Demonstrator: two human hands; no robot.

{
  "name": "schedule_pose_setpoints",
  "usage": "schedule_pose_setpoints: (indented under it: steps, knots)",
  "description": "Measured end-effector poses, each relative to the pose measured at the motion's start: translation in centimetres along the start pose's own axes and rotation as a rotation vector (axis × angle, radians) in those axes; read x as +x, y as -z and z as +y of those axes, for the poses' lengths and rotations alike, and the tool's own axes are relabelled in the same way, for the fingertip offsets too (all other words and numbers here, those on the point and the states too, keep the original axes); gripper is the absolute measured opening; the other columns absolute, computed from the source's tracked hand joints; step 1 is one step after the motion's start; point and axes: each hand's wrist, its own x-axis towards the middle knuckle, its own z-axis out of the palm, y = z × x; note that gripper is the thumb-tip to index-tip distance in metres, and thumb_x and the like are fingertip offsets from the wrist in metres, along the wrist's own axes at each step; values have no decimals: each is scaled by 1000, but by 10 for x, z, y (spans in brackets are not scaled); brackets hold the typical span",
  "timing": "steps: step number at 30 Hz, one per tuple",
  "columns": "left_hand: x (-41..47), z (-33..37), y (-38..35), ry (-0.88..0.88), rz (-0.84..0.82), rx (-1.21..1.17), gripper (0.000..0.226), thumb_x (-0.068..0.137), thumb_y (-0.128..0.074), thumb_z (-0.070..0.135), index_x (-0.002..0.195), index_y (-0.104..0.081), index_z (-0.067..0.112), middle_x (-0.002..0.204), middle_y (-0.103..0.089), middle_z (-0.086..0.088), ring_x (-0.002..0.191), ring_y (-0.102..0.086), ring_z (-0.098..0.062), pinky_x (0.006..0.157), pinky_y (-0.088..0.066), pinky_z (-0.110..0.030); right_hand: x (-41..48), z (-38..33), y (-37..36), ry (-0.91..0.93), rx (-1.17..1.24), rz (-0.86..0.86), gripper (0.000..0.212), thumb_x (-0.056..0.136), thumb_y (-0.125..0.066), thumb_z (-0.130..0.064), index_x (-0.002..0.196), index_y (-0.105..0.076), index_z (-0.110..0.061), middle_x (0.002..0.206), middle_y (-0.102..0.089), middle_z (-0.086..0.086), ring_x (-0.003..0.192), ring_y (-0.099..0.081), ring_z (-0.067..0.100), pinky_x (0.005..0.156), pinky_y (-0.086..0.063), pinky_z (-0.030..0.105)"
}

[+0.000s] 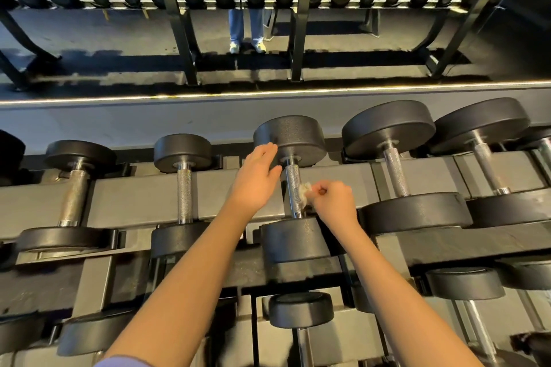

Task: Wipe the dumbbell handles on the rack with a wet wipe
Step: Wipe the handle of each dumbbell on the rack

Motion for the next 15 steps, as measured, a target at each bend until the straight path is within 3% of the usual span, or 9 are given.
schedule_pose_setpoints:
  steps: [2, 6, 11, 15]
  knots:
    - [-17, 0, -1, 24, 38, -71, 40, 99, -46, 19, 139, -44, 14, 134, -46, -2, 124, -42, -17, 100, -32, -24, -14, -2, 10, 89, 71, 159, 19, 89, -63, -24, 96, -72, -9, 87, -69, 8, 84, -62, 24, 75, -52, 39]
    - [-81, 0, -16, 5, 243, -168, 27, 97, -49, 9, 122, -60, 6, 113, -59, -6, 106, -53, -13, 94, -39, -23, -65, 10, 31, 180, 237, 329, 16, 89, -65, -23, 96, -70, -10, 87, -66, 3, 83, -59, 17, 73, -49, 34]
    - [-172, -2, -62, 127, 339, -210, 22, 96, -48, 6, 110, -63, 12, 103, -57, 5, 97, -53, -5, 88, -39, -13, -140, 66, 11, 152, 338, 279, 6, 89, -63, -21, 91, -66, -16, 81, -63, -4, 78, -58, 12, 69, -48, 30]
    - [-221, -14, -104, 212, 271, -159, 21, 94, -50, 2, 107, -64, 9, 99, -56, 6, 94, -55, -10, 86, -40, -18, -169, 106, -8, 55, 326, 230, 1, 88, -64, -18, 89, -64, -17, 80, -62, -4, 77, -58, 12, 68, -47, 29]
